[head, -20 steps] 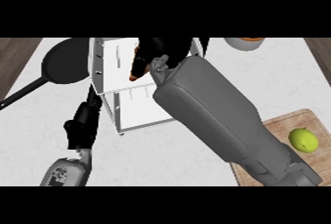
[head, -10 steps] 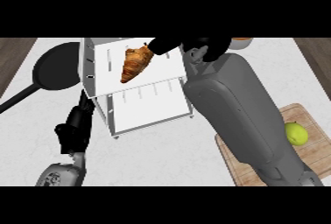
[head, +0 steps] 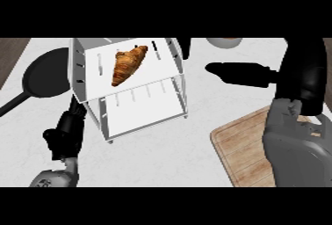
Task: Pick the croissant from the cutting board and place it in the tiered basket
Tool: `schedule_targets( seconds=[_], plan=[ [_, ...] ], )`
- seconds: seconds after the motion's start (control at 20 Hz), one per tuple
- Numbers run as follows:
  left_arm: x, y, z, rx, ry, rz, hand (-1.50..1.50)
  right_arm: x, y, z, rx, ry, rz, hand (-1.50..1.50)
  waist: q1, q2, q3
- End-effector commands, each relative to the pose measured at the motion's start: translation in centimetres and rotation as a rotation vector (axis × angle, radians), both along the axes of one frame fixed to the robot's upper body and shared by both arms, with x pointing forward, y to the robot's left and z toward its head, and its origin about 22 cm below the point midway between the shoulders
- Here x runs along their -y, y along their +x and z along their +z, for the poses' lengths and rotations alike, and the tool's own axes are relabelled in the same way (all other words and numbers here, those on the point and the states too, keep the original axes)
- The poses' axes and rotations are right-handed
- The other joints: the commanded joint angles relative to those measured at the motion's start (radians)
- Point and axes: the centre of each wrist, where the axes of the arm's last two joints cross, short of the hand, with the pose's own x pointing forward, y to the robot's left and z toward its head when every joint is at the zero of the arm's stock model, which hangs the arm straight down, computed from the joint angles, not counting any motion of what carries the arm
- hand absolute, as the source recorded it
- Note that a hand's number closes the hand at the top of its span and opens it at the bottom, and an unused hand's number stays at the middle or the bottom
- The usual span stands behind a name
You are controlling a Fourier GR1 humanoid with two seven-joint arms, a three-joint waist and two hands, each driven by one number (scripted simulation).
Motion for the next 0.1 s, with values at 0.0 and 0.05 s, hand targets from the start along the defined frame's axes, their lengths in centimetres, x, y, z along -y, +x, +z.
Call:
schedule_targets(
  seconds=[0.0,0.05],
  plan=[
    [-0.1,0.1,0.0,0.0,-0.006,0.002,0.0,4.2,-6.0,-1.3,-0.039,0.087,-0.013,-1.5,-0.014,0.001,0.0],
    [0.1,-0.3,-0.2,0.003,0.0,-0.001,0.0,5.2,-7.5,-2.0,-0.047,0.056,-0.011,-1.5,-0.003,0.003,0.0]
  ],
)
